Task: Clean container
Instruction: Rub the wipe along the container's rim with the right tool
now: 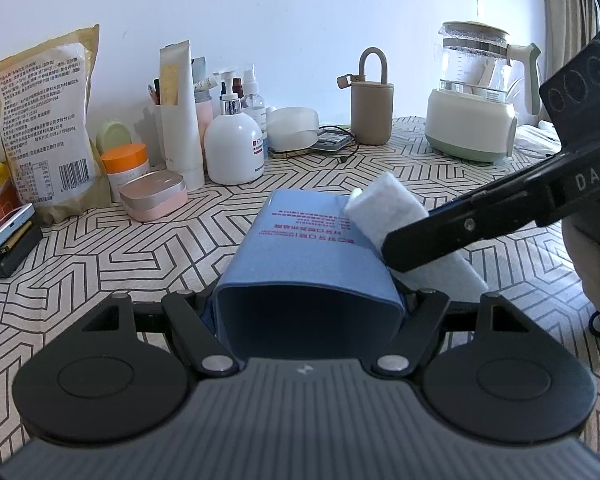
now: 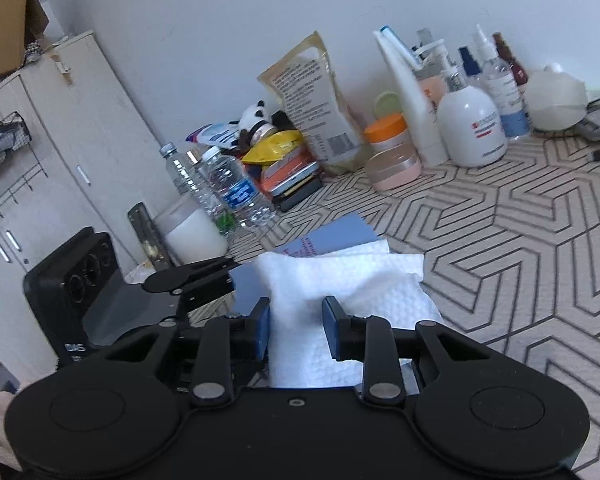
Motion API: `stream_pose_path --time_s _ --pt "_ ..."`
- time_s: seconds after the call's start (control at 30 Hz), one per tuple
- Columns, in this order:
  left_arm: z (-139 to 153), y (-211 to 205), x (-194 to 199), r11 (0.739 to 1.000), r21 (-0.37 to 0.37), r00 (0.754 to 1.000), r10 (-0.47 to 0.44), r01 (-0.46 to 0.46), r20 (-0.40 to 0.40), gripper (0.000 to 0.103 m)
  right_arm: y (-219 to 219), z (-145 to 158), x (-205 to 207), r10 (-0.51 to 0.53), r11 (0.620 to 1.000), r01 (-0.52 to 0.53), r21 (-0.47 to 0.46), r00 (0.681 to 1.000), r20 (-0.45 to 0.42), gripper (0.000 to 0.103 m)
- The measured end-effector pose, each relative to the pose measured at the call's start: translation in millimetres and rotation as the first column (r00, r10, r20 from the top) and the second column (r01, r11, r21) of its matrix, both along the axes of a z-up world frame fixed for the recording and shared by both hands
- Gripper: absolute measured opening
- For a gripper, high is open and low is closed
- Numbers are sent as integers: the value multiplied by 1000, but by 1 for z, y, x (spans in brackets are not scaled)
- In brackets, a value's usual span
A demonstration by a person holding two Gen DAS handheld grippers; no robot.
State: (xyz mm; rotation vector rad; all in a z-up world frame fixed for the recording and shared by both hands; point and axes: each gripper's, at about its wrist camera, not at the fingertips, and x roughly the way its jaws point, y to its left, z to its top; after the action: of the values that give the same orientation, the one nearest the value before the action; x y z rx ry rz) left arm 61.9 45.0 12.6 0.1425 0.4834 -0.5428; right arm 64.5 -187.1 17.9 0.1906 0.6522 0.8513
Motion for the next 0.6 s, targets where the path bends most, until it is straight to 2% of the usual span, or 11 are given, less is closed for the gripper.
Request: stream_pose_path --time_s 0.23,0.6 --pt "0 0 1 1000 -1 1000 -11 11 -1 74 -8 -3 9 -55 998 55 1 998 -19 32" --pt "0 -1 0 999 -3 999 -38 38 -1 74 -9 -1 6 -40 999 41 30 999 -35 37"
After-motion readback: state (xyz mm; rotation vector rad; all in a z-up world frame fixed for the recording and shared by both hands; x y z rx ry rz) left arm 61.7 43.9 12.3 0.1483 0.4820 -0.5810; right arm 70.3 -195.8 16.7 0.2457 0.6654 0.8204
